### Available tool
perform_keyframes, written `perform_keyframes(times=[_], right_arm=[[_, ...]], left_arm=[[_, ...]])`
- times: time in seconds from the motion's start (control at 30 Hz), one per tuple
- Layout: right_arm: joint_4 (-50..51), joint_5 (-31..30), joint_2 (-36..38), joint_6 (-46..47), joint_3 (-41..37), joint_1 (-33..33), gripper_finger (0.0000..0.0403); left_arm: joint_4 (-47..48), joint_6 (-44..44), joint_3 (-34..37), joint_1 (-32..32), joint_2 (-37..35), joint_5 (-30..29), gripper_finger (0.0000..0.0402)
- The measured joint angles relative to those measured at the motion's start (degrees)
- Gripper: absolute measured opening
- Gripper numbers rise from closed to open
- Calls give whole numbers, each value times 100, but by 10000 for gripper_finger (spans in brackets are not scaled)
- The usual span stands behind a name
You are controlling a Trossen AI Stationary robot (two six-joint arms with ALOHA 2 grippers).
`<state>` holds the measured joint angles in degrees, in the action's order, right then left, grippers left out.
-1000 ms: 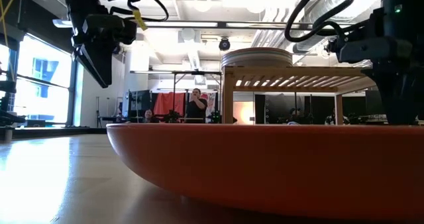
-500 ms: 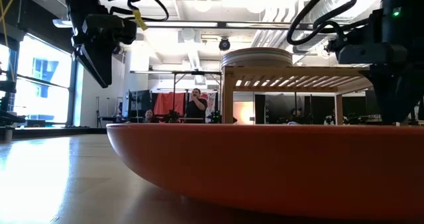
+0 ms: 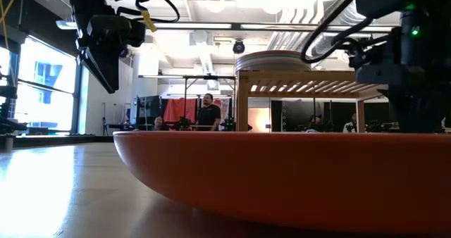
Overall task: Place and stack plates onto a shelf
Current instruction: Put the green plate on the shelf
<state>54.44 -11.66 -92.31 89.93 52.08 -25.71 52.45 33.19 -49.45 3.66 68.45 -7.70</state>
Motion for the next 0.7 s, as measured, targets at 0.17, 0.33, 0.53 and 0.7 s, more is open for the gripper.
perform_keyframes(times=[0.17, 0.33, 0.53, 0.7], right_arm=[[-141, 154, 0, 1, -176, -2, 94], [-142, 233, 0, 2, -197, -2, 90], [-137, 346, 0, -16, -197, -2, 26], [-182, 406, 0, -28, -191, 0, 10]], left_arm=[[0, 0, -2, 0, 0, 0, 113], [1, 0, -2, 0, 0, -23, 113], [0, 0, -2, 0, 0, -31, 113], [0, -47, -2, 0, 0, -33, 113]])
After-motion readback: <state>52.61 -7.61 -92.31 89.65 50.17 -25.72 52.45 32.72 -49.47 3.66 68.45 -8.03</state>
